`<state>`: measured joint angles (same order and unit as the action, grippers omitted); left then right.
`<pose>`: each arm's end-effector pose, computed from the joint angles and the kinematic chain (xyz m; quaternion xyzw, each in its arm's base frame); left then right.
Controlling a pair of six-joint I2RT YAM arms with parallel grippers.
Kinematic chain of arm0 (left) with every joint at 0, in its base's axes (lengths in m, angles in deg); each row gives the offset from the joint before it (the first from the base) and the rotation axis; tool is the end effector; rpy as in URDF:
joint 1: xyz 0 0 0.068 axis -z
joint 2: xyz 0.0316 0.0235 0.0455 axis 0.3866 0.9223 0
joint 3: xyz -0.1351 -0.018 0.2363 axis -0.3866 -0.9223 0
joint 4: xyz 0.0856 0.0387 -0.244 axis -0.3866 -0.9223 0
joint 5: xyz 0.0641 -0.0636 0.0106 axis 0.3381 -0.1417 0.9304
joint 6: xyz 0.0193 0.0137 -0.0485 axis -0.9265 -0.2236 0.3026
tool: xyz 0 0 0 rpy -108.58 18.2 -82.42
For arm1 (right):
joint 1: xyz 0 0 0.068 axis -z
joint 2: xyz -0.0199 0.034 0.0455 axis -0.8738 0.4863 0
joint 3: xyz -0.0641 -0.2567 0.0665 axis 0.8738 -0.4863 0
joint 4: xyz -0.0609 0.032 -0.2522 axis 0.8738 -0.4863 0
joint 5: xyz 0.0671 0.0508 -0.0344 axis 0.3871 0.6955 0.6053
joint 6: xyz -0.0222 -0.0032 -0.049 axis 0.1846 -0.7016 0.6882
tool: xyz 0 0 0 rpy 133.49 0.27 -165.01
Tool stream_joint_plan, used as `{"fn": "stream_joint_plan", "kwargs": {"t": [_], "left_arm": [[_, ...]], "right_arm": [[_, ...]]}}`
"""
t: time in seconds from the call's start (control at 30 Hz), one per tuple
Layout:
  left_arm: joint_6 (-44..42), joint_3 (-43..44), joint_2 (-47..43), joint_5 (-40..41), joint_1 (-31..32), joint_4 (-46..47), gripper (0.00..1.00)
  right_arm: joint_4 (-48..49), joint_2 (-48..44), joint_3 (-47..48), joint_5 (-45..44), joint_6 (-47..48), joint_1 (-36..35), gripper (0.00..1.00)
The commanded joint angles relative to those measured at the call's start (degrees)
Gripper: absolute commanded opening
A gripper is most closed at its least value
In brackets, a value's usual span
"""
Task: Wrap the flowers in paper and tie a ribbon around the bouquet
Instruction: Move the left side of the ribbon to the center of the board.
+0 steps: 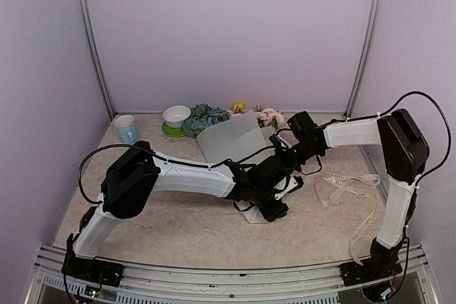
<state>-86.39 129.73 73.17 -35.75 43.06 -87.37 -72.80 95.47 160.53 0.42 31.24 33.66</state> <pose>0.2115 -0.4729 0.1267 0.5377 0.7787 -0.1781 0.2697 0.3386 0.1946 0.1626 -0.0859 0.9312 0.3371 0.1085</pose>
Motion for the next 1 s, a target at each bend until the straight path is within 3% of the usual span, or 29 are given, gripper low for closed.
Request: {"fn": "stream_joint_plan", "kwargs": {"t": [0.0, 0.2, 0.33, 0.4, 0.43, 0.77, 0.9, 0.97], "left_arm": [[1.1, -1.9, -0.5, 0.2, -0.3, -8.5, 0.6], [-0.4, -2.3, 0.7, -2.5, 0.9, -9.2, 0.42], [-1.4, -3.3, 0.3, -4.5, 0.5, -9.5, 0.22], [-2.1, -3.5, 0.2, -5.3, 0.4, -10.1, 0.03], [-2.3, -3.7, -0.1, -5.7, 0.4, -10.3, 0.0], [-7.7, -18.1, -14.3, -13.2, 2.0, 4.9, 0.0], [-17.1, -29.5, -25.0, -20.5, 4.0, 12.7, 0.0], [-17.7, -35.8, -30.0, -21.5, 3.6, 17.3, 0.0]], "right_arm": [[0.1, 0.4, 1.4, -0.8, 0.3, 0.4, 0.0], [0.4, 0.2, 1.0, -1.0, 0.3, 0.4, 0.0], [0.7, 0.3, 0.9, -0.6, 0.1, 0.4, 0.0], [0.9, 0.2, 1.0, -0.5, 0.0, 0.4, 0.0], [0.9, 0.2, 1.0, -0.6, 0.1, 0.4, 0.0], [0.7, 0.5, 1.8, -0.3, 0.0, 0.4, 0.0], [-0.4, 1.1, 3.2, -0.7, 0.4, 0.3, 0.0], [-0.7, 1.1, 3.8, -0.3, 0.4, 0.4, 0.0]]}}
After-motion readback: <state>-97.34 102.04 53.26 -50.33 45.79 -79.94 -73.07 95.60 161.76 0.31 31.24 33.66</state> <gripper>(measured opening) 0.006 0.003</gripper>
